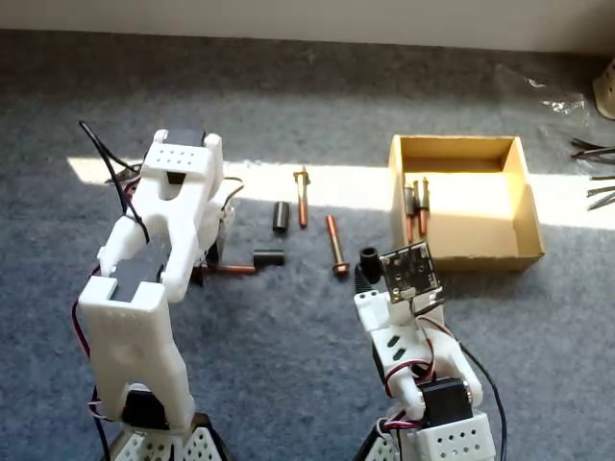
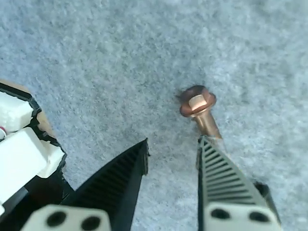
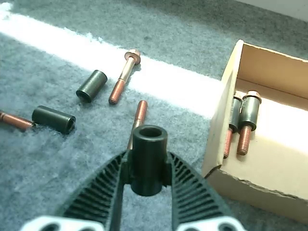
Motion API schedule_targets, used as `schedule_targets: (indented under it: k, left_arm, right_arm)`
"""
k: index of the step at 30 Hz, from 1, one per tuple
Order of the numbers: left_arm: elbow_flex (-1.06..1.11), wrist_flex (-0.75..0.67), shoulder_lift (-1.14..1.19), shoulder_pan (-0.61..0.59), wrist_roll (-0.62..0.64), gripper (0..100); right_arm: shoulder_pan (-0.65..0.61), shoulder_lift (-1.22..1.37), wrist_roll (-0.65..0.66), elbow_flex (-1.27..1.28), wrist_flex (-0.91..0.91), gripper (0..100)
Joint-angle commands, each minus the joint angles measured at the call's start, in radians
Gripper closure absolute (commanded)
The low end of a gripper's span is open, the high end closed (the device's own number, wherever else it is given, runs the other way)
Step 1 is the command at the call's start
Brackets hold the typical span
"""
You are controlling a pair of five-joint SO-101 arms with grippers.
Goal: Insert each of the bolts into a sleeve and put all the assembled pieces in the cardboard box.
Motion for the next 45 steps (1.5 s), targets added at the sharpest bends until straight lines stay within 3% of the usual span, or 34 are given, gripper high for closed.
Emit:
schedule_targets:
  k: [1,13,26,30,45]
  left_arm:
    - [-0.001,-0.057,-0.053,-0.016,0.023,84]
    - [0.11,-0.216,-0.053,-0.018,0.078,84]
    - [0.13,-0.224,-0.05,-0.119,0.08,84]
    - [0.142,-0.279,0.013,-0.12,0.08,84]
    - [0.101,-0.279,0.088,-0.113,0.074,84]
  right_arm:
    - [0.007,-0.01,0.011,-0.005,-0.028,99.5]
    - [0.007,-0.01,0.011,-0.005,-0.028,99.5]
    - [0.007,-0.01,0.011,-0.005,-0.028,99.5]
    - [0.007,-0.01,0.011,-0.005,-0.028,99.5]
    - [0.007,-0.01,0.011,-0.005,-0.028,99.5]
